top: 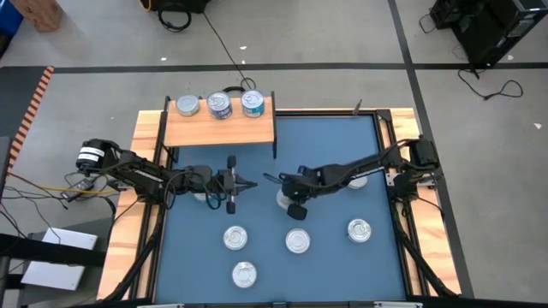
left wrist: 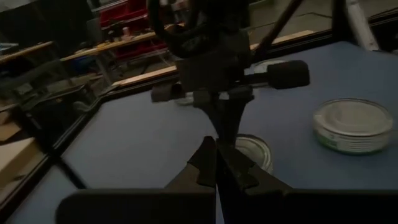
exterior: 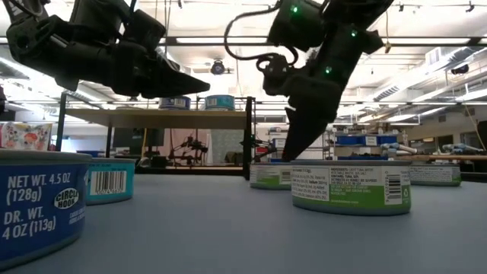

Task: Stack canned seafood by type on shelf
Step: Stack the green white tuna can on top of the green white tuna can on the shelf

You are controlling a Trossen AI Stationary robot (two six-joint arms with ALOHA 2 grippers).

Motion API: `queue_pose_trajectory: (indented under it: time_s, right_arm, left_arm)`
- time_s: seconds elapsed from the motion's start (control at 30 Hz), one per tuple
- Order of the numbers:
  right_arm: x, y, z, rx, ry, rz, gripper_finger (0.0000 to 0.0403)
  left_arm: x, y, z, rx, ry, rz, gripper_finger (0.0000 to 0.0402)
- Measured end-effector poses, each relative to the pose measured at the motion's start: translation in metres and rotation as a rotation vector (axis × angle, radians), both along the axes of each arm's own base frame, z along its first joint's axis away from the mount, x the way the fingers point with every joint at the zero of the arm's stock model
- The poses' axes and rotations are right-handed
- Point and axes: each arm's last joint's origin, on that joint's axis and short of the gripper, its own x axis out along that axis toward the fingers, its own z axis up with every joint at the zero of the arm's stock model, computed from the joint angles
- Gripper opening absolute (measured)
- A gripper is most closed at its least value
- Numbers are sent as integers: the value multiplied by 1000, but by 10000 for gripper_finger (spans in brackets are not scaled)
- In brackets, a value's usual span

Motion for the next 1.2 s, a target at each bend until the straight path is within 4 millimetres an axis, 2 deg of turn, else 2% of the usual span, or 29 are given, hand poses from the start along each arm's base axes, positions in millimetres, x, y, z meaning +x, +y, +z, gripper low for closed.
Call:
queue_pose_trajectory:
  time_s: [0.27,0.4,0.57,0.7,0.9,1.2]
  right_arm:
    - [2,25,4,-3,-57,113,10]
    - [-1,34,13,-37,-80,172,9]
    - [-16,43,35,-129,-84,186,8]
    - [-34,45,47,-225,-81,158,6]
    - [-58,40,42,-223,-123,101,4]
    - [-72,36,28,-206,-189,86,5]
  left_arm:
    - [3,-1,1,-6,27,-28,3]
    - [13,-2,4,-7,131,-47,3]
    - [27,-3,9,-4,263,-83,3]
    - [38,-7,11,-4,272,-197,3]
    - [60,-11,1,42,356,-291,11]
    - [93,-25,-8,151,510,-375,55]
